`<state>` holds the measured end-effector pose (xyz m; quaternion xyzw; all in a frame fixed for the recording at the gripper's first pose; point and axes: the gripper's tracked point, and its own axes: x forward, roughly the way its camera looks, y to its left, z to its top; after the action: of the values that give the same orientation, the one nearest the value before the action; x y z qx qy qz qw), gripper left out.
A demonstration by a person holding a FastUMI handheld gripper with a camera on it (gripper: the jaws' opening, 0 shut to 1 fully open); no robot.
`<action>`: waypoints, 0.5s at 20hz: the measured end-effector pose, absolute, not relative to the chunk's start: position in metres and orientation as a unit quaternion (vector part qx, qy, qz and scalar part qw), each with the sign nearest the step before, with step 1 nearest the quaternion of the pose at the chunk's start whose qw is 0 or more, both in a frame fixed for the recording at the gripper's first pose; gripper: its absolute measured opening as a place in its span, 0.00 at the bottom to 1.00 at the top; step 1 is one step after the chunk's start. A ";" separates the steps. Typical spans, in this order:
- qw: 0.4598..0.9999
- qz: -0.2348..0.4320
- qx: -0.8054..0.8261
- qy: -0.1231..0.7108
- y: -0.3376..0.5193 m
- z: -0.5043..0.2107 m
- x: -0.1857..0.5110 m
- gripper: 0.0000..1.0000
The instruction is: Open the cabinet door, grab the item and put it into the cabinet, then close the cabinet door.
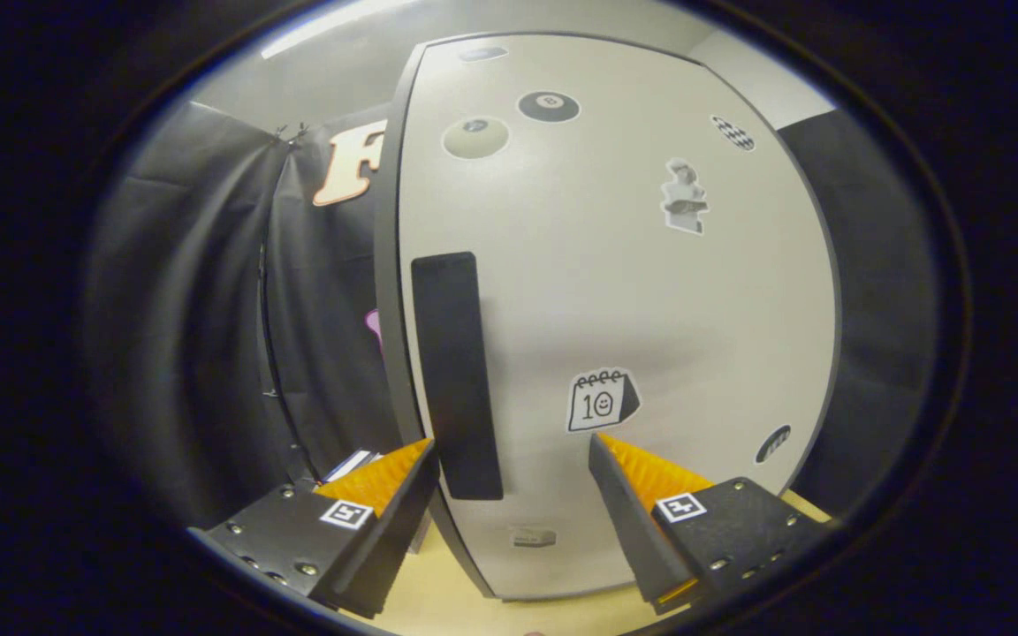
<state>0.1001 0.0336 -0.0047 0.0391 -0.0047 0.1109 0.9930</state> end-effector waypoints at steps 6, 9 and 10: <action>0.994 0.106 0.019 -0.004 0.014 -0.004 0.037 1.00; 0.995 0.096 0.011 -0.011 -0.004 0.000 0.001 1.00; 0.996 0.093 0.013 -0.010 -0.010 0.001 -0.009 1.00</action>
<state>-0.0094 -0.0101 0.0011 0.0133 -0.0102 0.0931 0.9955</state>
